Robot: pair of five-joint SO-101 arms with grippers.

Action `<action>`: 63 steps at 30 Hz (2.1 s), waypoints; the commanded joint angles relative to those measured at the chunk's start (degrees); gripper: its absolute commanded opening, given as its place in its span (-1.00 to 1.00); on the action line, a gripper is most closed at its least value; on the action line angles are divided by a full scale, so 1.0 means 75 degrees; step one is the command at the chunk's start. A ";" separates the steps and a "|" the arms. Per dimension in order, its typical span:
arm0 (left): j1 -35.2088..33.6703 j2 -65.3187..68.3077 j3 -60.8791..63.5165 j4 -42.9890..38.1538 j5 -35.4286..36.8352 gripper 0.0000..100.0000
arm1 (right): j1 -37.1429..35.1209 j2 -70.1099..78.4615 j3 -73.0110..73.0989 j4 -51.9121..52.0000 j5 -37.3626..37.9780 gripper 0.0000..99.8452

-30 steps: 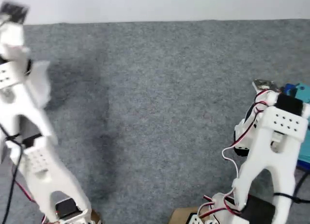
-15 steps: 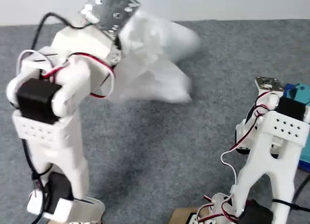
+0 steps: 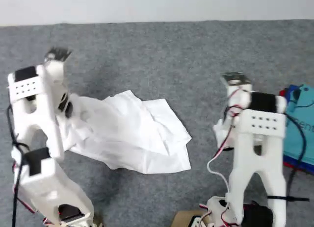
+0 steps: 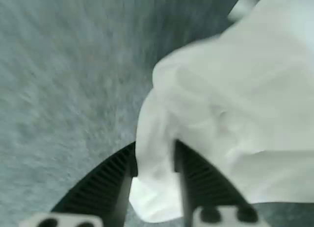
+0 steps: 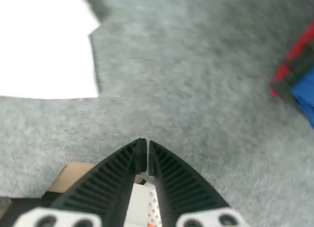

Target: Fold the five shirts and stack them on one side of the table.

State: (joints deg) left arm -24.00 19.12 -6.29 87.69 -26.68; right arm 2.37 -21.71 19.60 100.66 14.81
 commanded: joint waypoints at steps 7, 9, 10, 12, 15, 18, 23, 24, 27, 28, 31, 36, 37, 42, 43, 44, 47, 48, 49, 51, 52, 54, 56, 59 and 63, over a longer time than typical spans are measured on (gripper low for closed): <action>-0.1688 0.0774 -0.1272 -0.0094 -0.1055 -0.71 | -0.2245 -0.0170 -0.0094 0.0240 -0.0094 -0.57; -0.1958 0.0680 -0.1647 -0.0094 -0.1055 -0.71 | -0.2596 -0.0018 -0.0105 0.0229 -0.0094 -0.57; -0.2075 0.0621 -0.1799 -0.0094 -0.1055 -0.71 | -0.2749 0.0135 -0.0105 0.0229 -0.0094 -0.57; -0.2309 0.0469 -0.1963 -0.0082 -0.1020 -0.71 | -0.3053 0.0510 -0.0117 0.0229 -0.0094 -0.57; -0.2555 0.0258 -0.1940 -0.0082 -0.1020 -0.71 | -0.3710 0.1166 -0.0211 0.0229 -0.0094 -0.57; -0.2813 0.0211 -0.1940 -0.0082 -0.1008 -0.71 | -0.4507 0.1823 -0.0692 0.0229 -0.0105 -0.57; -0.3259 0.0223 -0.1928 -0.0082 -0.0973 -0.72 | -0.5468 0.3100 -0.1360 0.0240 -0.0105 -0.57; -0.3341 0.0223 -0.1928 -0.0082 -0.0891 -0.73 | -0.5527 0.3393 -0.1442 0.0240 -0.0105 -0.57; -0.3505 0.0223 -0.1928 -0.0035 -0.0856 -0.77 | -0.5527 0.4308 -0.1629 0.0240 -0.0094 -0.57; -0.3528 0.0223 -0.1928 0.0012 -0.0856 -0.77 | -0.5515 0.4601 -0.1688 0.0240 -0.0082 -0.57; -0.3528 0.0234 -0.1928 0.0035 -0.0856 -0.78 | -0.5515 0.5351 -0.1747 0.0229 -0.0047 -0.57; -0.3388 0.0234 -0.1928 0.0012 -0.0844 -0.78 | -0.5339 0.6148 -0.1934 -0.0193 -0.0035 -0.57; -0.3364 0.0234 -0.1928 0.0012 -0.0844 -0.78 | -0.5257 0.6253 -0.2028 -0.0275 -0.0035 -0.57; -0.3270 0.0234 -0.1928 0.0012 -0.0844 -0.78 | -0.4835 0.6875 -0.2626 -0.0475 -0.0035 -0.58; -0.3270 0.0234 -0.1928 0.0012 -0.0844 -0.78 | -0.4753 0.7051 -0.2766 -0.0475 -0.0035 -0.61; -0.3270 0.0234 -0.1928 0.0012 -0.0844 -0.78 | -0.4671 0.7215 -0.2895 -0.0475 -0.0035 -0.67; -0.3270 0.0234 -0.1928 -0.0012 -0.0844 -0.78 | -0.4425 0.7707 -0.3341 -0.0404 -0.0070 -0.93; -0.3270 0.0234 -0.1928 -0.0023 -0.0844 -0.78 | -0.4355 0.7812 -0.3446 -0.0393 -0.0070 -1.00; -0.3259 0.0234 -0.1928 -0.0023 -0.0844 -0.78 | -0.4261 0.7871 -0.3563 -0.0346 -0.0070 -0.98; -0.3200 0.0234 -0.1928 -0.0023 -0.0844 -0.78 | -0.4085 0.7859 -0.3880 -0.0123 -0.0070 -0.98; -0.3177 0.0234 -0.1928 -0.0023 -0.0844 -0.78 | -0.3979 0.7812 -0.4091 0.0006 -0.0059 -0.98; -0.3141 0.0234 -0.1928 -0.0023 -0.0844 -0.78 | -0.3745 0.7625 -0.4642 0.0287 -0.0023 -0.98; -0.3130 0.0234 -0.1928 -0.0023 -0.0844 -0.78 | -0.3405 0.7238 -0.5169 0.0311 -0.0023 -0.98; -0.3012 0.0234 -0.1928 0.0000 -0.0844 -0.78 | -0.2925 0.6500 -0.6013 0.0299 0.0305 -0.98; -0.2837 0.0223 -0.1928 0.0000 -0.0844 -0.78 | -0.2292 0.5832 -0.7080 0.0287 0.0481 -0.98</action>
State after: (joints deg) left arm -46.51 24.48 -18.77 87.43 -33.54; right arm -18.64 28.31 -26.29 100.66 17.19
